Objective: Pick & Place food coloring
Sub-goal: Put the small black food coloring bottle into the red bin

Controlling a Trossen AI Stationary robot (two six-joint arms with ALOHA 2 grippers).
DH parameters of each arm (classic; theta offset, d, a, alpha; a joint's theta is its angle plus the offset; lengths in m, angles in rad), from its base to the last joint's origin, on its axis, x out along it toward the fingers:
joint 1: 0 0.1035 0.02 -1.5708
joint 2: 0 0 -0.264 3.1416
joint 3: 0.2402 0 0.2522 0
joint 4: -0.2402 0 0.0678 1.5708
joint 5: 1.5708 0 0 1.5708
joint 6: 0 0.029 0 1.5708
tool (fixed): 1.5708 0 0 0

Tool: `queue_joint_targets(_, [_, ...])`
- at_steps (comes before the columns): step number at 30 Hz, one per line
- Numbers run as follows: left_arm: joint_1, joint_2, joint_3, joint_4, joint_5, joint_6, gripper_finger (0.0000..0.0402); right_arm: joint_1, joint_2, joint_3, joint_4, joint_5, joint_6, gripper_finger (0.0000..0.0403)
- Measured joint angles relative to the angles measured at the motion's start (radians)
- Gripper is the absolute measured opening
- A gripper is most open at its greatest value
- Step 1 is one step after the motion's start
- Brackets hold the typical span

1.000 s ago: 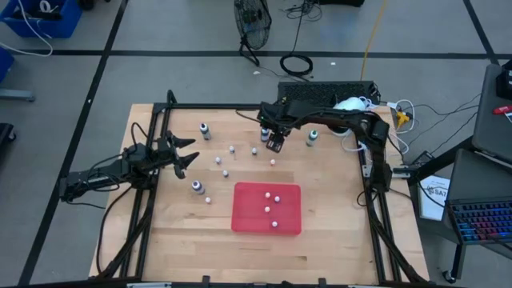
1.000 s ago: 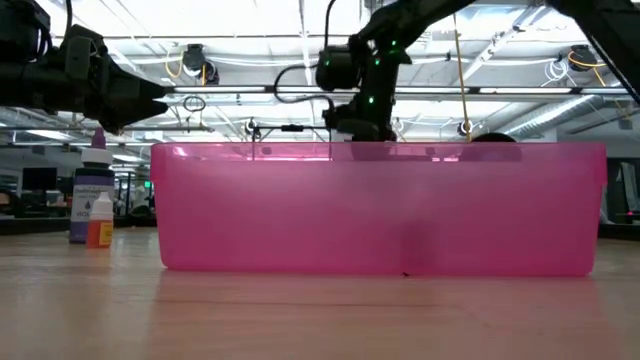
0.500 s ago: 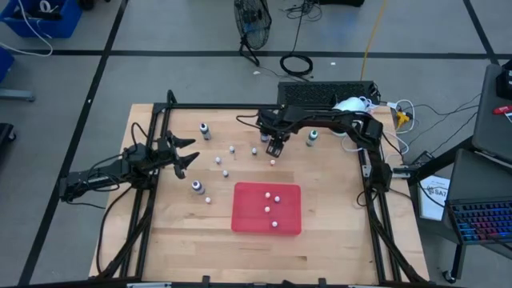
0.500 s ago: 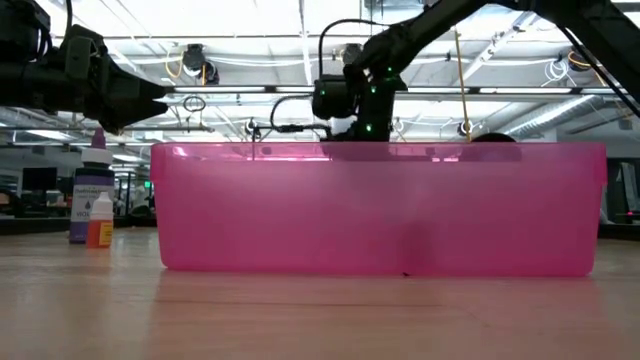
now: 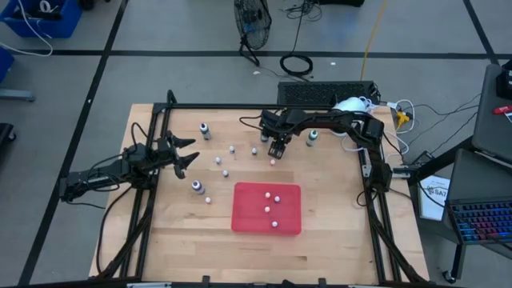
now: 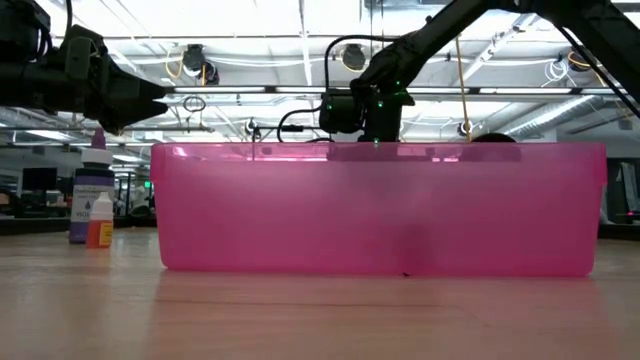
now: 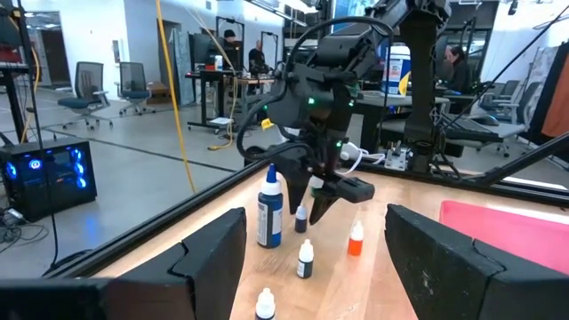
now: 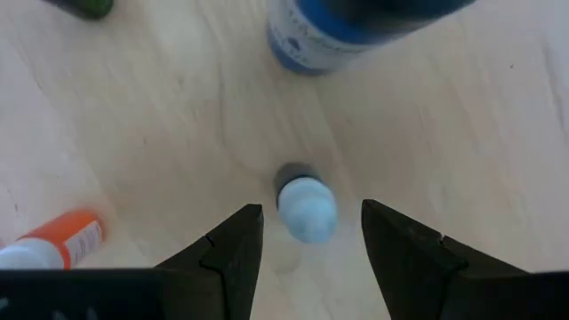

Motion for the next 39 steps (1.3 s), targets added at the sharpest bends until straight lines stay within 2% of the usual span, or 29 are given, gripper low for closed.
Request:
queue_joint_targets(17, [0.0, 0.0, 0.0, 0.0, 0.0, 0.0, 0.0269, -0.008, 0.0, 0.0, 0.035, -0.001, 0.005, 0.0178])
queue_joint_targets(21, [0.0, 0.0, 0.0, 0.0, 0.0, 0.0, 0.0269, -0.008, 0.0, 0.0, 0.035, -0.002, 0.005, 0.015])
queue_joint_targets(28, [0.0, 0.0, 0.0, 0.0, 0.0, 0.0, 0.0269, -0.008, 0.0, 0.0, 0.039, -0.002, -0.004, 0.0054])
queue_joint_targets(35, [0.0, 0.0, 0.0, 0.0, 0.0, 0.0, 0.0269, 0.02, -0.022, 0.001, -0.02, -0.001, -0.053, 0.0052])
queue_joint_targets(39, [0.0, 0.0, 0.0, 0.0, 0.0, 0.0, 0.0269, 0.059, -0.094, 0.0, -0.073, 0.0, -0.036, 0.0052])
